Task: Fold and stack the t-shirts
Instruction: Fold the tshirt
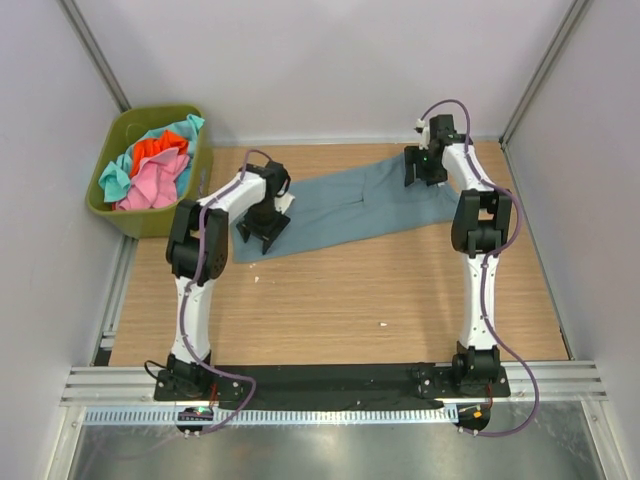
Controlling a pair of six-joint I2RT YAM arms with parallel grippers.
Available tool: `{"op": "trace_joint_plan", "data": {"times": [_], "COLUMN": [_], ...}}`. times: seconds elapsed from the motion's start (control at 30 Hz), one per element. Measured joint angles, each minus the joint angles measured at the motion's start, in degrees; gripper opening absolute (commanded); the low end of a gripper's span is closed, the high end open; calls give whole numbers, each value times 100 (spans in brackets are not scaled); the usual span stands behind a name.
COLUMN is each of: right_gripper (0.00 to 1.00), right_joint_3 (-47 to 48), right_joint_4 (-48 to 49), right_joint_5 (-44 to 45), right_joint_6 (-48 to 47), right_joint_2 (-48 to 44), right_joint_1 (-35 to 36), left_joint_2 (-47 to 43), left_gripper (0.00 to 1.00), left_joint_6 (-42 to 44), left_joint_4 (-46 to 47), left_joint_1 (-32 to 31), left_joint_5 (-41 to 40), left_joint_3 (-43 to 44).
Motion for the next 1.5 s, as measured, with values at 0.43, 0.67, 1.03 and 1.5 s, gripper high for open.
{"op": "trace_joint_plan", "data": {"times": [0.43,0.67,1.03,1.5], "right_gripper": [74,73,73,73], "right_joint_3": [133,-691,-1158,-1169], "right_joint_4": [39,153,190,-26], "right_joint_5": [223,254,367,321], "right_joint_6": [55,210,221,212], "right_joint_2": [-243,-1714,-1587,-686], "right_joint_1": [52,52,52,68], "left_joint_2": [-1287,-1609,-828,-592], "left_gripper": [67,66,65,61], "left_joint_6": [205,608,1104,1285], "left_joint_4": [-170,227,1095,1449], "left_joint_1": [-684,-555,-223,-315], "left_joint_5": [-719,-1137,-1357,-1696], "left_joint_3": [-518,-302,-796,-1169]}}
